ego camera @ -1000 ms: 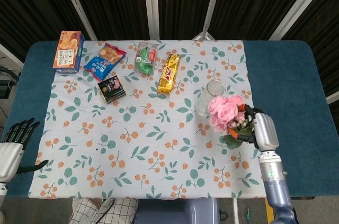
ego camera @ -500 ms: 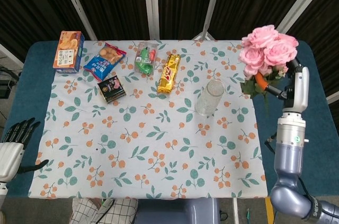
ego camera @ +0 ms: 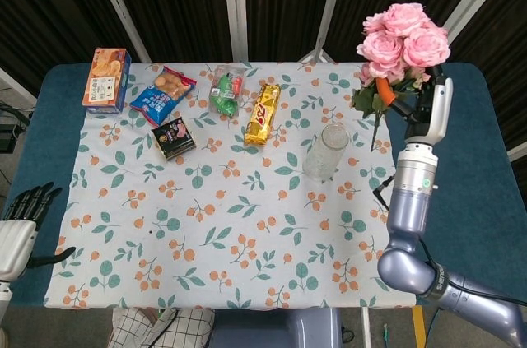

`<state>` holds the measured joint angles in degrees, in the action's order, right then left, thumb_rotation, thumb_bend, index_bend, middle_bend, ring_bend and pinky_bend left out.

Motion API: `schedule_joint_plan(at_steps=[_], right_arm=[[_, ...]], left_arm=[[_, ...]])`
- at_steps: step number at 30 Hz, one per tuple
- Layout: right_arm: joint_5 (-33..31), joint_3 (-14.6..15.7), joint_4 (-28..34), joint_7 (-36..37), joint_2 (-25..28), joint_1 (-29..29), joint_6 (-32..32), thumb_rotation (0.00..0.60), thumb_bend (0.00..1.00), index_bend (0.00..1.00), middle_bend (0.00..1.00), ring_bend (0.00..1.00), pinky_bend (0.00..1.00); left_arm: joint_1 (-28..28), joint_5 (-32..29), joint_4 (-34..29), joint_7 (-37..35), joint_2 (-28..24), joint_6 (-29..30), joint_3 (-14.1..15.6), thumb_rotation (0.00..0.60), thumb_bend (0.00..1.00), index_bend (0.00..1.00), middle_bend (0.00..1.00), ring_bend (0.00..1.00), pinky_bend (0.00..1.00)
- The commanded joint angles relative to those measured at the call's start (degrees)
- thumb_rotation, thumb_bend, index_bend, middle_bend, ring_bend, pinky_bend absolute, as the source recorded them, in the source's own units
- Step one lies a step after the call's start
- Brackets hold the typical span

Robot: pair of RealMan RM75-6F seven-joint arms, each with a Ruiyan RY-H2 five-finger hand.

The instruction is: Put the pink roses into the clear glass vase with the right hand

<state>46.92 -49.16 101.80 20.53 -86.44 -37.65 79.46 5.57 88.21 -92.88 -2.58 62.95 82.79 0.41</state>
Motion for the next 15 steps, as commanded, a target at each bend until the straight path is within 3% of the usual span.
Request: schedule_joint_plan(at_steps=[1, 15], right_arm=[[-0.38, 0.42, -3.88, 0.61, -2.27, -2.82, -1.01, 0.600, 0.29, 0.42, 0.47, 0.50, 0.31], [-2.56, -0.50, -15.75, 2.32, -6.84, -9.84, -5.08, 0.600, 0.29, 0.42, 0.47, 0.50, 0.31]], left_arm=[[0.03, -0.03, 0.04, 0.09, -0.01, -0.07, 0.00, 0.600, 0.00, 0.00, 0.00, 0.00, 0.00], [0.23, -0.89, -0.30, -0.07, -0.21, -0.93, -0.09, 0.600, 0.00, 0.00, 0.00, 0.00, 0.00]])
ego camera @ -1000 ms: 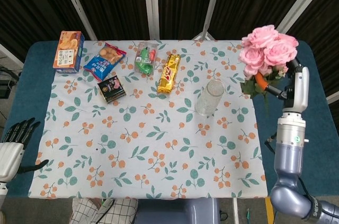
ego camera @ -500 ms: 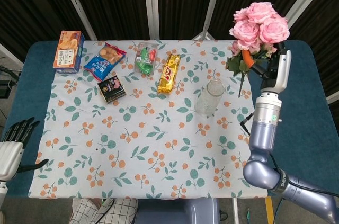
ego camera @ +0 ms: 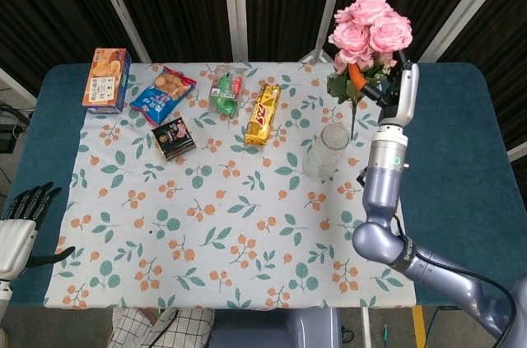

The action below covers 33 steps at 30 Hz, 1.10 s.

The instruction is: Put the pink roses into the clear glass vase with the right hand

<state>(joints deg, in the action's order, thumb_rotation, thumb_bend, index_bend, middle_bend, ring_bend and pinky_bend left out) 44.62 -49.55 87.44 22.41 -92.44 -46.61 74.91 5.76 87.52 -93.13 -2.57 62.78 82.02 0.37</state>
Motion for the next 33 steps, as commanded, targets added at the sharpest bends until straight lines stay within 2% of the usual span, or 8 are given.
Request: schedule_joint_plan(at_steps=[1, 6, 17, 33], right_arm=[[-0.28, -0.05, -1.98, 0.56, -1.15, -1.18, -0.61, 0.600, 0.29, 0.42, 0.47, 0.50, 0.31], [-0.97, -0.21, -4.51, 1.43, -2.43, -2.54, -1.62, 0.600, 0.29, 0.42, 0.47, 0.50, 0.31], [-1.03, 1.48, -6.85, 2.86, -4.75, -2.33, -1.64, 0.600, 0.29, 0.42, 0.47, 0.50, 0.31], [-0.86, 4.90, 3.44, 0.22, -1.30, 5.71, 1.24, 0.600, 0.29, 0.42, 0.47, 0.50, 0.31]], left_arm=[[0.07, -0.29, -0.10, -0.13, -0.08, -0.25, -0.08, 0.600, 0.00, 0.00, 0.00, 0.00, 0.00], [0.12, -0.46, -0.26, -0.13, -0.16, -0.38, -0.13, 0.600, 0.00, 0.00, 0.00, 0.00, 0.00], [0.19, -0.58, -0.41, -0.75, -0.46, -0.76, -0.02, 0.600, 0.00, 0.00, 0.00, 0.00, 0.00], [0.11, -0.59, -0.80, 1.20, -0.30, -0.72, 0.15, 0.600, 0.00, 0.00, 0.00, 0.00, 0.00]])
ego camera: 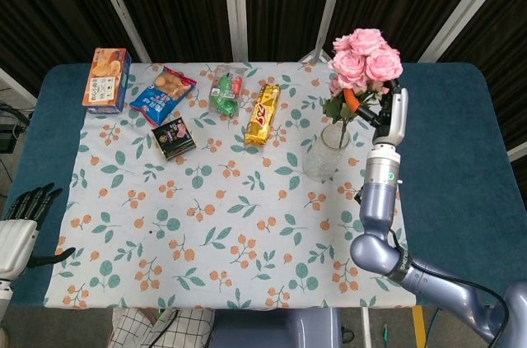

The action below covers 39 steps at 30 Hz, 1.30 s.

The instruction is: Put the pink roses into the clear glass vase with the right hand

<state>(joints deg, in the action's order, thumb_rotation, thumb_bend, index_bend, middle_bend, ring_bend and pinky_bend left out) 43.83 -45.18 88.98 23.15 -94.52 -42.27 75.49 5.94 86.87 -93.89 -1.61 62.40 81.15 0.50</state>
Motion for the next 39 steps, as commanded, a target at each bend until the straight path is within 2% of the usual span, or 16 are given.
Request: schedule_joint_plan(at_steps=[1, 13, 26, 39], right_arm=[[-0.06, 0.65, 2.43, -0.66, 0.95, 1.68, 0.78, 0.600, 0.29, 0.42, 0.47, 0.50, 0.31], [0.56, 3.31, 8.14, -2.26, 2.97, 6.61, 2.37, 0.600, 0.29, 0.40, 0.47, 0.49, 0.31], [1.57, 5.78, 7.04, -3.92, 0.93, 6.72, 2.01, 0.600, 0.29, 0.40, 0.47, 0.49, 0.31], [0.58, 3.55, 1.79, -4.60, -1.34, 3.31, -0.58, 0.600, 0.29, 0.40, 0.47, 0.49, 0.31]], left_arm=[[-0.09, 0.06, -0.06, 0.31, 0.11, 0.19, 0.02, 0.600, 0.00, 0.00, 0.00, 0.00, 0.00], [-0.15, 0.07, -0.59, 0.45, 0.03, 0.02, 0.21, 0.600, 0.00, 0.00, 0.00, 0.00, 0.00], [0.05, 0.28, -1.00, 0.48, -0.08, -0.32, 0.33, 0.600, 0.00, 0.00, 0.00, 0.00, 0.00], [0.22, 0.18, -1.19, 0.09, -0.27, -0.78, 0.41, 0.600, 0.00, 0.00, 0.00, 0.00, 0.00]])
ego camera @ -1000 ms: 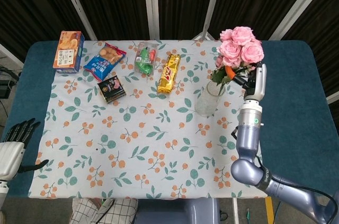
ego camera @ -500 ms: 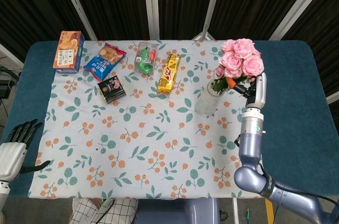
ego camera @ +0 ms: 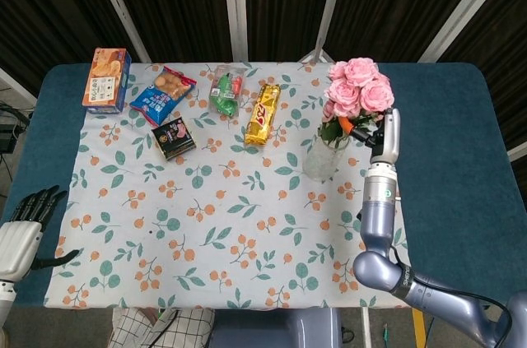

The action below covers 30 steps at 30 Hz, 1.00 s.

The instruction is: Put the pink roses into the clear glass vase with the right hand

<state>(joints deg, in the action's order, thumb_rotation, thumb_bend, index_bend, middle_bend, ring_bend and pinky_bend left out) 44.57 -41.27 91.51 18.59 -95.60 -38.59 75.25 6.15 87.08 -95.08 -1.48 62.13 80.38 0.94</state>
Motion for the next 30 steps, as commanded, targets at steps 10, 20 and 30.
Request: schedule_joint_plan(at_steps=[10, 20, 30], right_arm=[[-0.17, 0.18, -2.06, 0.84, -0.70, 0.63, -0.99, 0.600, 0.29, 0.40, 0.47, 0.49, 0.31], [-0.49, 1.98, -0.07, -1.25, 0.43, 1.37, -3.29, 0.600, 0.29, 0.11, 0.25, 0.23, 0.22], [-0.28, 3.19, 3.84, -2.70, 2.14, 3.82, -2.14, 0.600, 0.29, 0.00, 0.11, 0.11, 0.13]], left_arm=[[0.15, -0.06, -0.12, 0.01, -0.07, -0.31, 0.04, 0.600, 0.00, 0.00, 0.00, 0.00, 0.00], [0.07, -0.05, -0.23, 0.19, -0.06, -0.20, 0.11, 0.600, 0.00, 0.00, 0.00, 0.00, 0.00], [0.03, 0.12, -0.39, 0.35, -0.15, -0.21, 0.27, 0.600, 0.00, 0.00, 0.00, 0.00, 0.00]])
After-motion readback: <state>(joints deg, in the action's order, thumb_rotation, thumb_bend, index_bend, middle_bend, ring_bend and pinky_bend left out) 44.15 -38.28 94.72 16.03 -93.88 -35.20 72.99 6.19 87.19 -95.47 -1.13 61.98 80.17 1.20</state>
